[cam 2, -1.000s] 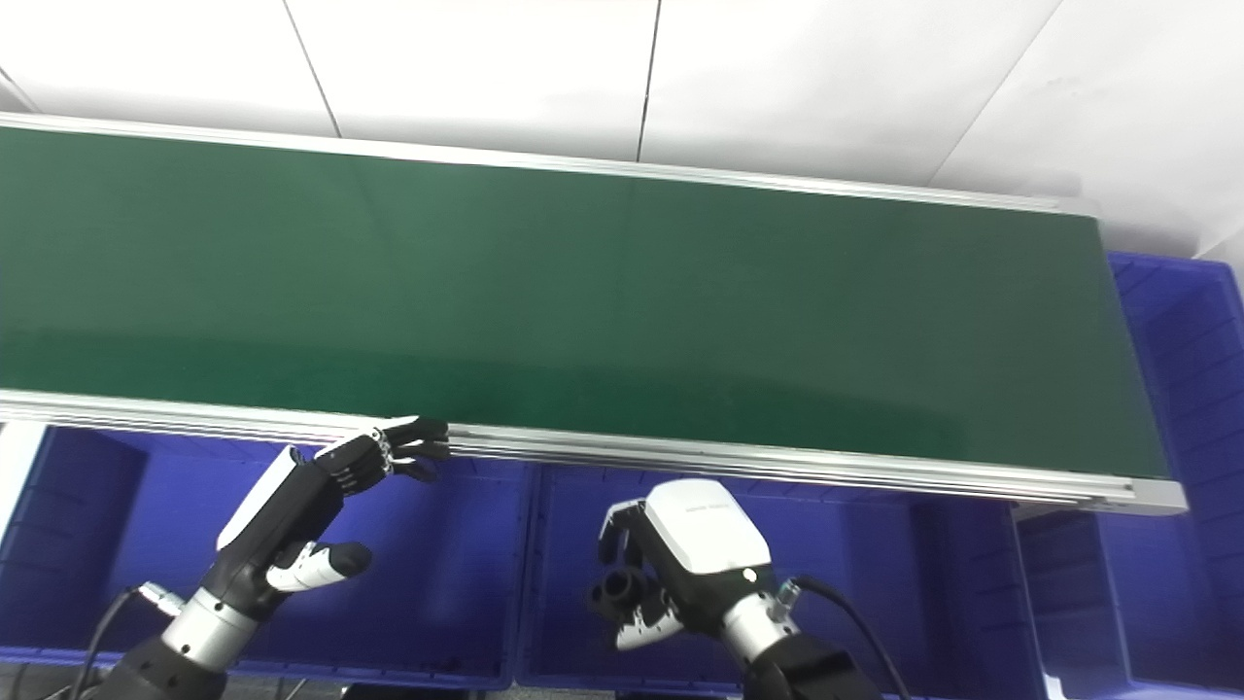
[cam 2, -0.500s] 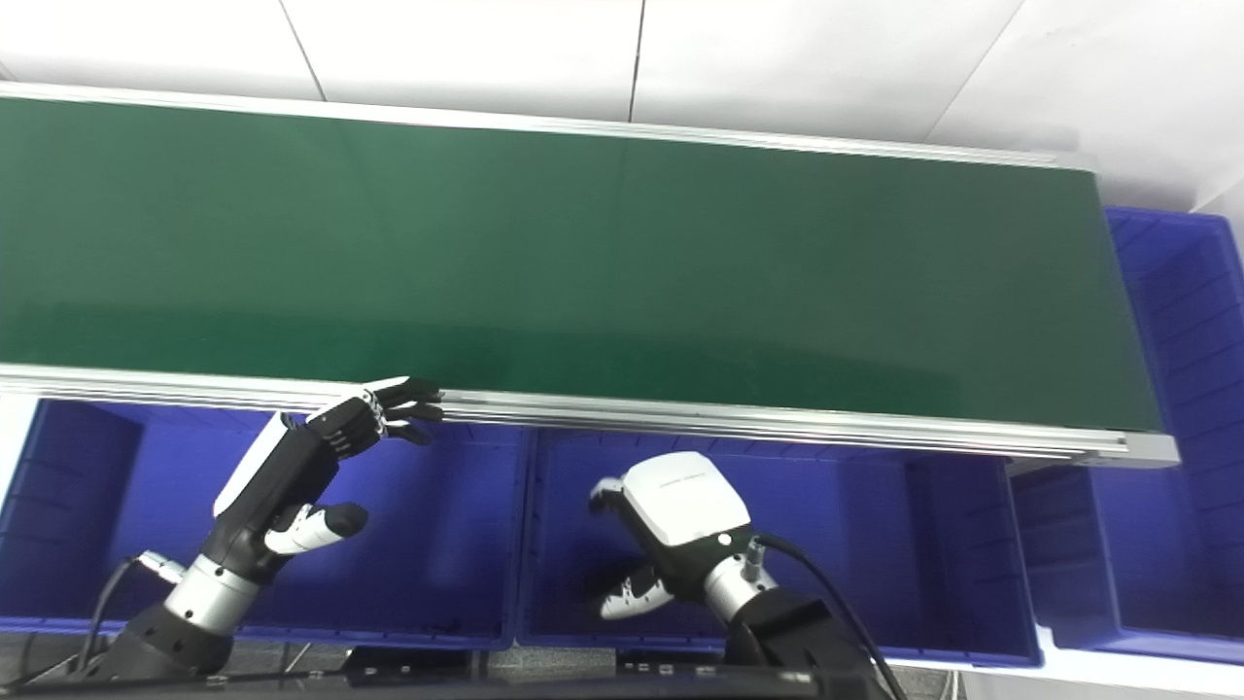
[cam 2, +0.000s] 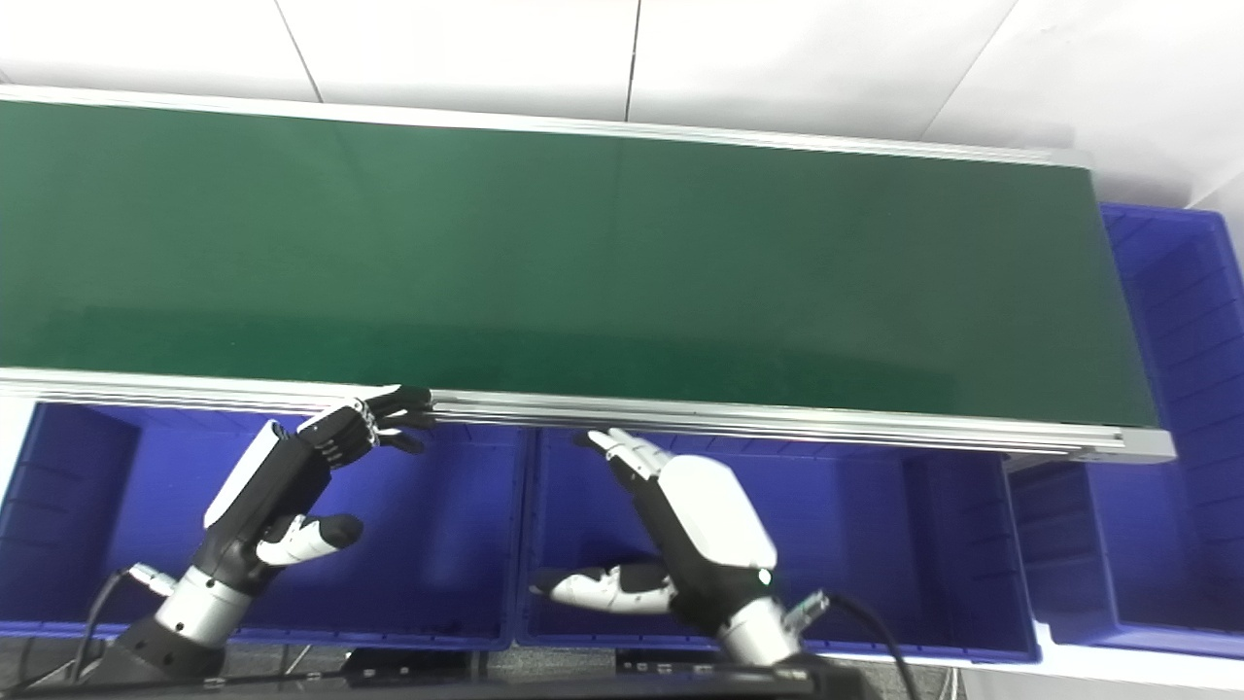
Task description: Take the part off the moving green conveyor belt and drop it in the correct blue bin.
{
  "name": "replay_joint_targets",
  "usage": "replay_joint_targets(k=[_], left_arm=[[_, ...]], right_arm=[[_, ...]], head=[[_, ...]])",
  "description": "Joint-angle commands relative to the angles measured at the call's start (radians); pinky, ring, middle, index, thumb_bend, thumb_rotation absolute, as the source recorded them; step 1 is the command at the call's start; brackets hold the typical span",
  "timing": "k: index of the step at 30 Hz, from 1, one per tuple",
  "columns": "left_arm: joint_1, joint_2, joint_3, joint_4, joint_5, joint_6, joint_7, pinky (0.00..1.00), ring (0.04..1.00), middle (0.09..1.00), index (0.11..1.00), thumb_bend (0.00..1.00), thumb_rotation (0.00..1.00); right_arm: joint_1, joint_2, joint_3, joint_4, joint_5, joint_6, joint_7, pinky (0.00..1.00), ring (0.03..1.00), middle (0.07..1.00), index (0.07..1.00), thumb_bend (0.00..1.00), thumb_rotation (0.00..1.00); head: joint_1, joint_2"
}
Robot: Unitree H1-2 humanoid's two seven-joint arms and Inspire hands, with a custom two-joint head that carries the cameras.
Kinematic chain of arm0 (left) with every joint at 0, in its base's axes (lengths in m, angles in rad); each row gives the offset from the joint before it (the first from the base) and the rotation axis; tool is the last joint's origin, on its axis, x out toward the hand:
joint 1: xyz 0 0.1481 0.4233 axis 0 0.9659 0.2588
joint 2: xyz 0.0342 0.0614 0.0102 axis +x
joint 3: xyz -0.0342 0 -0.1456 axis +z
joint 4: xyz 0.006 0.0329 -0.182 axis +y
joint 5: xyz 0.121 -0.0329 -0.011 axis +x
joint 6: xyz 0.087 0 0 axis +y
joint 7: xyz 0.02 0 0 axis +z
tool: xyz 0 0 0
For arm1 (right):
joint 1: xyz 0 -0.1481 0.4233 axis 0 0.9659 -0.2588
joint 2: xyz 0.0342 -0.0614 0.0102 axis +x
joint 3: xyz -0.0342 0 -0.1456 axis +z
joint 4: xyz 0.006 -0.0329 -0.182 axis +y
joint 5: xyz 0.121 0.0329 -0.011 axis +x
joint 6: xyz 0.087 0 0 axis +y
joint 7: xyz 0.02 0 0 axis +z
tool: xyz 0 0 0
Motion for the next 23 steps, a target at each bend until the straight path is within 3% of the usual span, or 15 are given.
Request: replay_joint_targets(k=[1,7,17,23], left_arm=[[0.008,0.002,0.006,-0.033,-0.015,-0.035,-0.008,0.65,0.758,0.811,0.791,0.71,0.74],[0.015,-0.01,0.005,-0.026,-0.008,-0.035,-0.004,0.67,0.765,0.816,0.791,0.71,0.72],[0.026,-0.021,0.007,-0.016,0.01,-0.035,0.001,0.71,0.8,0.832,0.801,0.72,0.71],[0.03,-0.014,0.006,-0.02,0.026,-0.035,0.002,0.71,0.799,0.842,0.809,0.71,0.7]], right_arm=[[0.01,-0.006,0.0,0.009,0.092,-0.096,-0.053,0.84,0.906,0.93,0.94,0.64,0.6],[0.013,-0.004,-0.009,0.062,0.162,-0.147,-0.122,0.84,0.901,0.935,0.954,0.64,0.67],[0.006,-0.01,-0.018,0.104,0.234,-0.153,-0.17,0.84,0.912,0.961,0.976,0.65,0.7],[-0.014,-0.019,-0.031,0.152,0.31,-0.191,-0.177,0.87,0.94,0.986,0.986,0.64,0.65]], head=[[0.001,0.0],[0.024,-0.023],[0.05,-0.056],[0.06,-0.079]])
